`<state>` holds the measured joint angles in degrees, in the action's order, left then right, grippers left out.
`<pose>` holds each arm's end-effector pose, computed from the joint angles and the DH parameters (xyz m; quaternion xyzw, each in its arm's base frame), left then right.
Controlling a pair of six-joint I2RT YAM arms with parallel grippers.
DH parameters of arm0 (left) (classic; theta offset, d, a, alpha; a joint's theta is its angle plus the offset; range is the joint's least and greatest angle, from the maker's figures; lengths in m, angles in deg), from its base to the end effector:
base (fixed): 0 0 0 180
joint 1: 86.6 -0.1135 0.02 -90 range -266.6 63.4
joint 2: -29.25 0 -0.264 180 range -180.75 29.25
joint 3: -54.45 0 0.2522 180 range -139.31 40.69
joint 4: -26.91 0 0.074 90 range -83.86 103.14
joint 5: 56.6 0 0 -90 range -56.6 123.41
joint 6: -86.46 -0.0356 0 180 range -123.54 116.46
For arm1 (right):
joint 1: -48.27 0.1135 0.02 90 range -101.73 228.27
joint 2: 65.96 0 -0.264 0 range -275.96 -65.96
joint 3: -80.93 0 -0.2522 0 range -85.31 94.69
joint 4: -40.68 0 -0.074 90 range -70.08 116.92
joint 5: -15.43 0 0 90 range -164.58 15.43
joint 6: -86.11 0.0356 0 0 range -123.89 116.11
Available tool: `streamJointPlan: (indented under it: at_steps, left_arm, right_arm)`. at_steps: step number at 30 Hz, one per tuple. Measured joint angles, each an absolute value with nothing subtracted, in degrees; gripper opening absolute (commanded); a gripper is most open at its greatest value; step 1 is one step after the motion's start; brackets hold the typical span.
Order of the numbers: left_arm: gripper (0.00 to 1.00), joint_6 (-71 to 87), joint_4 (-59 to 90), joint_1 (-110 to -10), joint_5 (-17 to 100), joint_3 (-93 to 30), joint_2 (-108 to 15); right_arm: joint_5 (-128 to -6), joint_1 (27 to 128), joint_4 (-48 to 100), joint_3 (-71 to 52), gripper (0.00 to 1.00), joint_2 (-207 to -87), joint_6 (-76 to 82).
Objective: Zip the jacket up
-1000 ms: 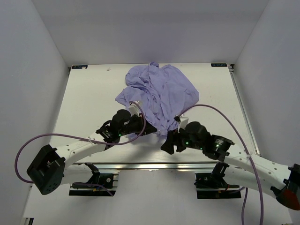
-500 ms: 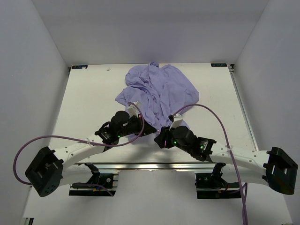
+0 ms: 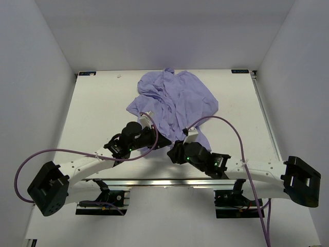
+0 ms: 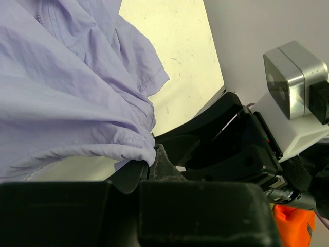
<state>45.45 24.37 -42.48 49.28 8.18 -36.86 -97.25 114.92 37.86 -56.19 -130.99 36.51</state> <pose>0.1730 -0.1813 0.2281 0.0418 0.8254 -0.4790 0.2956 0.1073 0.2140 0.2126 -0.0848 0.8292 0.3252 0.4466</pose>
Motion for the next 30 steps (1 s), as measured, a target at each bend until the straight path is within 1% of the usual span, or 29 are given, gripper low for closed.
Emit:
streamJointPlan:
  at_steps: [5,8,9,11,12,13,15,16,24,30]
  left_arm:
    - [0.00,45.6,24.6,-42.5,49.2,8.5,-36.8]
    - [0.00,45.6,24.8,-42.5,49.1,8.8,-36.6]
    - [0.00,45.7,24.8,-42.5,49.1,8.9,-36.4]
    - [0.00,45.7,24.8,-42.5,49.0,9.2,-36.1]
    - [0.00,45.7,24.8,-42.5,48.9,9.2,-35.9]
    - [0.00,45.7,24.8,-42.5,48.9,9.2,-35.8]
    - [0.00,45.7,24.8,-42.5,48.8,9.2,-35.6]
    - [0.00,45.7,24.8,-42.5,48.8,9.2,-35.5]
    - [0.00,45.8,24.7,-42.5,48.8,9.4,-35.4]
    - [0.00,45.0,23.2,-42.5,48.4,9.4,-35.2]
  right_arm:
    - [-101.7,117.4,37.9,-56.2,0.42,-131.3,38.7]
    - [-103.8,118.3,37.8,-56.2,0.36,-131.3,39.6]
    - [-104.3,118.4,37.8,-56.2,0.30,-131.3,39.7]
    - [-105.1,118.5,37.8,-56.2,0.26,-131.6,40.3]
    - [-105.5,118.5,37.8,-56.2,0.19,-131.8,40.5]
    - [-105.9,118.5,37.8,-56.2,0.15,-132.1,40.6]
    - [-106.5,118.5,37.6,-56.2,0.03,-132.4,40.9]
    - [-106.8,118.5,37.5,-56.2,0.00,-132.5,41.0]
    - [-106.9,118.5,36.0,-56.0,0.00,-132.4,40.5]
    - [-105.4,118.5,30.2,-53.2,0.00,-130.3,38.8]
